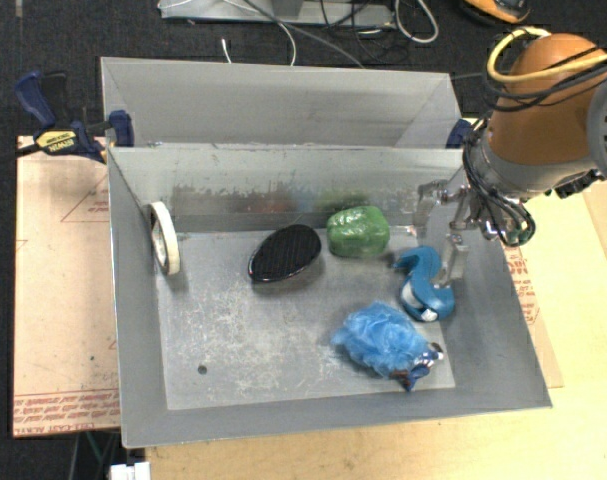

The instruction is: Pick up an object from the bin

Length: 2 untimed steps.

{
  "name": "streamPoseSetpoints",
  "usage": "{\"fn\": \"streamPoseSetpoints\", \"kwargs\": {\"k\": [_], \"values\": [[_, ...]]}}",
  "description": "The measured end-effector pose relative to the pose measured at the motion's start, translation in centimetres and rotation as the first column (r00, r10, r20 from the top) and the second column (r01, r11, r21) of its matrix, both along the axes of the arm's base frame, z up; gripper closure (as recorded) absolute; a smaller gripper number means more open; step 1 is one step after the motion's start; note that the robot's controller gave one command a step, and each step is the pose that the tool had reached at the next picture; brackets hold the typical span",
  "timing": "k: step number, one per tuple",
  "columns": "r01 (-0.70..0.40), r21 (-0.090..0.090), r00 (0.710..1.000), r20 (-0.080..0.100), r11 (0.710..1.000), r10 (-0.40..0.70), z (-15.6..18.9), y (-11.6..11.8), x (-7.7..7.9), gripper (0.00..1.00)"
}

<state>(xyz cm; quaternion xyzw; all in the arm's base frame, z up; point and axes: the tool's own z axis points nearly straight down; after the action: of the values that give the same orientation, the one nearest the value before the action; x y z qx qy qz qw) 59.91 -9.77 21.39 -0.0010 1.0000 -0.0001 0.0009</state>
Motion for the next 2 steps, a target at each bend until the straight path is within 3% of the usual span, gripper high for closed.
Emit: {"fn": "streamPoseSetpoints", "kwargs": {"k": [1,2], "values": [[0.0,0.0,1.0,0.001,1.0,0.0,0.0,0.0,0.0,0.0],[-0.102,0.003,0.995,-0.005,0.995,0.102,-7.5,2.8,-0.2,0.0]]}}
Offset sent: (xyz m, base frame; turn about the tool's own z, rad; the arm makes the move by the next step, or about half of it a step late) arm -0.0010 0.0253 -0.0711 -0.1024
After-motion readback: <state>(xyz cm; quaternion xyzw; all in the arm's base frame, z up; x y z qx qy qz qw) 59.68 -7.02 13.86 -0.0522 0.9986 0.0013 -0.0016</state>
